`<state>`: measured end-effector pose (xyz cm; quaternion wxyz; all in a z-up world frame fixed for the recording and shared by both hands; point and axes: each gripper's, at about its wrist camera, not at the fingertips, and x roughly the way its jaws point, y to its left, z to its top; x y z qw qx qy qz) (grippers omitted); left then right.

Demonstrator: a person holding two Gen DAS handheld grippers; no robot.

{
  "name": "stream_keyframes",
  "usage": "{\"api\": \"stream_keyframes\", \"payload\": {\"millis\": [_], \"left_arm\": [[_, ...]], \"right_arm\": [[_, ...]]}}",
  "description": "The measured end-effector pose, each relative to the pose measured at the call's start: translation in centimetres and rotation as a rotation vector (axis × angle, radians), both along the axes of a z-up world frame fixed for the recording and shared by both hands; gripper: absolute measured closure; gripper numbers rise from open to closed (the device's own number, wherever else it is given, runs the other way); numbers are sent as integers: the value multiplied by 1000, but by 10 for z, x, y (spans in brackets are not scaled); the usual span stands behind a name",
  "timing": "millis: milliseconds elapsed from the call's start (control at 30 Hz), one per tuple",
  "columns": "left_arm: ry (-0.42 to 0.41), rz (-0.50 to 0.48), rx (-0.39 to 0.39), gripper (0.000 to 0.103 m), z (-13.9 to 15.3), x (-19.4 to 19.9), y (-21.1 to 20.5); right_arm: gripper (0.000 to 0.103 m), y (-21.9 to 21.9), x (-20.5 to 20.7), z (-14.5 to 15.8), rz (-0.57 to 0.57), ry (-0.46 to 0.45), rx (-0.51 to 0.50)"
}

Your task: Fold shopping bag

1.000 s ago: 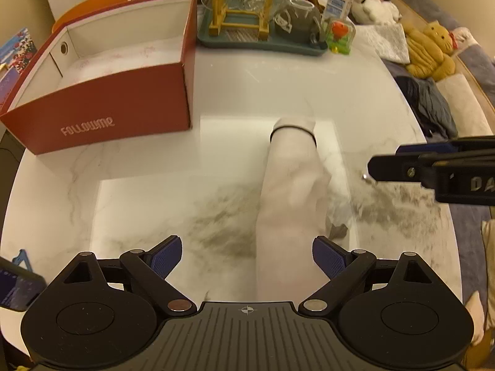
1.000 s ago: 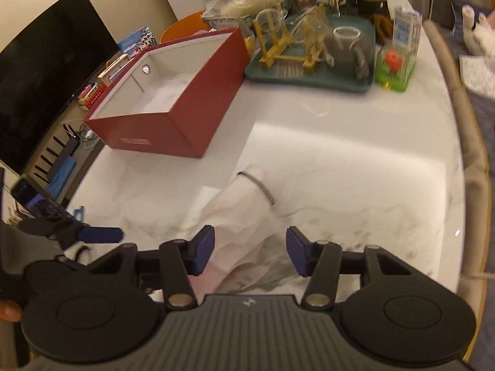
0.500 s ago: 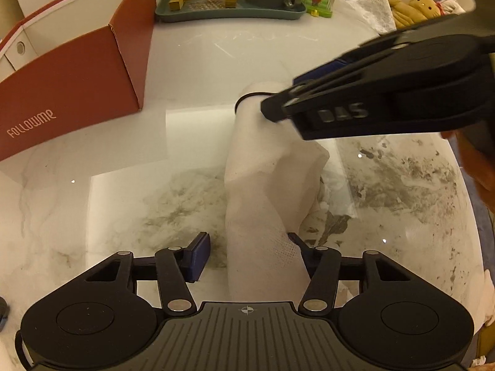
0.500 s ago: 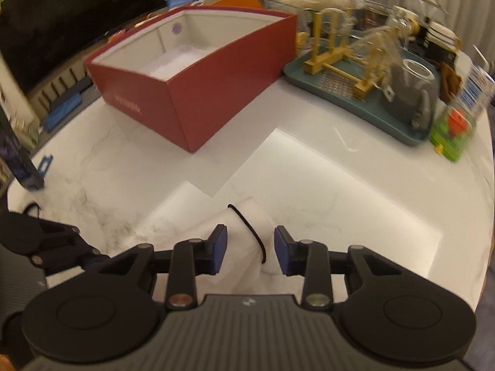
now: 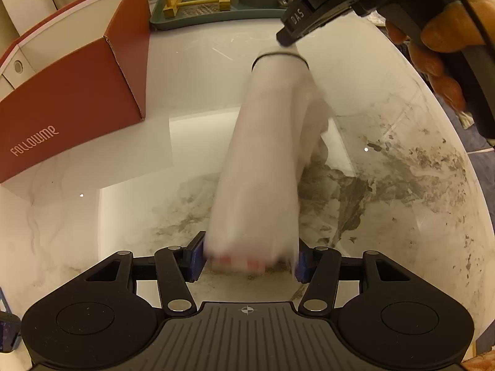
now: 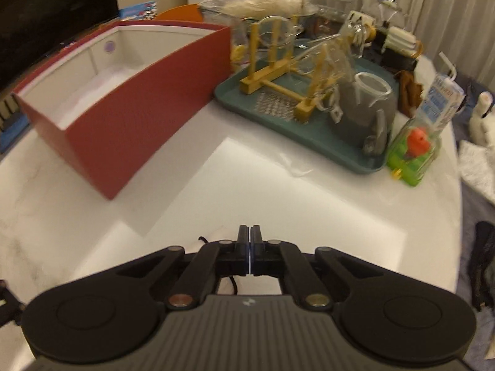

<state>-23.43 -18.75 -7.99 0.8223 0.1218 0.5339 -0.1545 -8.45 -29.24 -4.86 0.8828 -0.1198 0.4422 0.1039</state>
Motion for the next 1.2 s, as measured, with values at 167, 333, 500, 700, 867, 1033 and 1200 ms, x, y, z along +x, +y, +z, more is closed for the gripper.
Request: {"api": "stream_keyframes", "payload": {"millis": [167, 333, 500, 700, 867, 1033, 1200], "left_arm": [[29, 9, -6, 48, 1, 2, 0], [-72, -82, -22, 38, 46, -27, 6], [-229, -100, 91, 22, 91, -34, 13], [-306, 57, 39, 22, 140, -16, 67], [-254, 61, 3, 22, 101, 12, 60], [-227, -19, 65, 23, 37, 40, 30], [-66, -47, -20, 23, -3, 51, 31]], "right_arm": [[103, -39, 9, 3, -77, 119, 223], [103, -55, -13, -1, -77, 250, 347], [103, -50, -54, -4, -58, 357, 444], [87, -37, -93, 10, -56, 358, 498], [82, -25, -103, 36, -27, 242, 493], [82, 5, -107, 42, 60, 147, 391], [82, 34, -98, 24, 130, 151, 272]]}}
